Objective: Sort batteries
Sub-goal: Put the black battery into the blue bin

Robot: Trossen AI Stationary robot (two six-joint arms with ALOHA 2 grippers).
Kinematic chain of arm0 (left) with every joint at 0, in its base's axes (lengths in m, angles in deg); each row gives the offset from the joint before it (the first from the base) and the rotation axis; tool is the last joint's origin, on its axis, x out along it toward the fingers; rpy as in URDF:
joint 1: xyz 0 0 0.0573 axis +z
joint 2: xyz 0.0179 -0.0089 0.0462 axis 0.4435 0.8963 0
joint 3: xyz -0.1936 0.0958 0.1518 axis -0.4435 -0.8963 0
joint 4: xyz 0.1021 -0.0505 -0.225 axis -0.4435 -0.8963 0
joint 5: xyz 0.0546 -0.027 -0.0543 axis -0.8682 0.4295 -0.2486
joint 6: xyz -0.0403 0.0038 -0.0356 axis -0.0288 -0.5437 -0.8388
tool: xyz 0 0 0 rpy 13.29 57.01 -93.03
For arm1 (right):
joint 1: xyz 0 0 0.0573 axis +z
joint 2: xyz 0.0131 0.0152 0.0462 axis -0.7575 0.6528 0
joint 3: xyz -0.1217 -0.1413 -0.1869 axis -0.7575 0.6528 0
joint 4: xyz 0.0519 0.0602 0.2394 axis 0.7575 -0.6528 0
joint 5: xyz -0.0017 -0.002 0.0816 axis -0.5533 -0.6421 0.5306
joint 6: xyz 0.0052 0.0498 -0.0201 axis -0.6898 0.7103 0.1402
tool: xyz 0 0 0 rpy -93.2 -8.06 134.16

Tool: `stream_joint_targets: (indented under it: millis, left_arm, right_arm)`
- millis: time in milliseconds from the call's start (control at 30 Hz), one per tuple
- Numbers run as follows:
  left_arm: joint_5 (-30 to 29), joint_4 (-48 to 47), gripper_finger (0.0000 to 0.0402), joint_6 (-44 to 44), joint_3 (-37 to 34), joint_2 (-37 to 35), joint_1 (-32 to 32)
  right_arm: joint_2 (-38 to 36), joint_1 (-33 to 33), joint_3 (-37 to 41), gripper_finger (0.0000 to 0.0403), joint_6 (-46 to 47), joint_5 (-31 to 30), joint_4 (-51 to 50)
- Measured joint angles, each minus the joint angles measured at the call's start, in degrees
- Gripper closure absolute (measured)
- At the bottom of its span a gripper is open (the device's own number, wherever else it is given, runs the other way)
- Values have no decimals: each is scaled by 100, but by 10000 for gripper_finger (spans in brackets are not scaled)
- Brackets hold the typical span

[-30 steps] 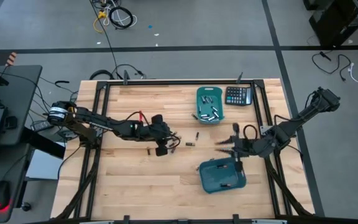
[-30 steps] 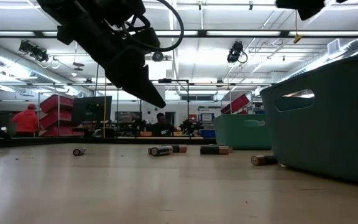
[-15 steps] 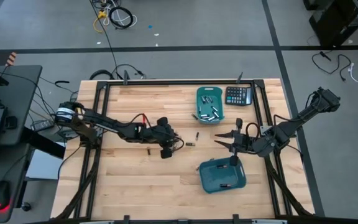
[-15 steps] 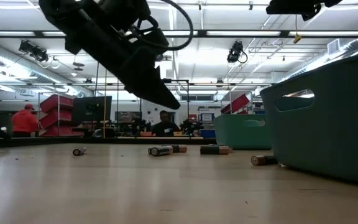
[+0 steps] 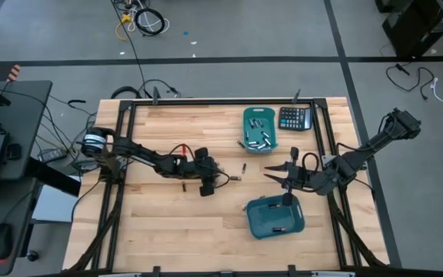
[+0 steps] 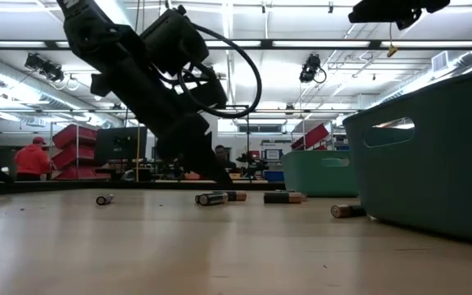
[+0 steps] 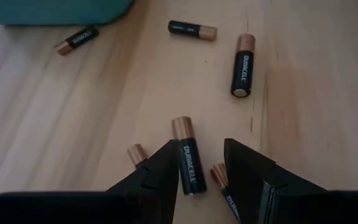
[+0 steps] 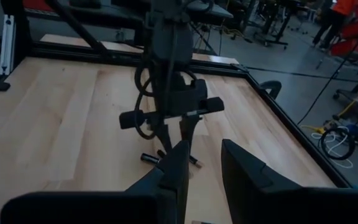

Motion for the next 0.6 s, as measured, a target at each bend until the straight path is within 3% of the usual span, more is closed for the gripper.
stream_joint_targets:
  millis: [600]
  left_arm:
    - [-106, 167, 273, -68, 0, 128, 48]
  right_arm:
    - [0, -7, 0, 325, -17, 0, 32]
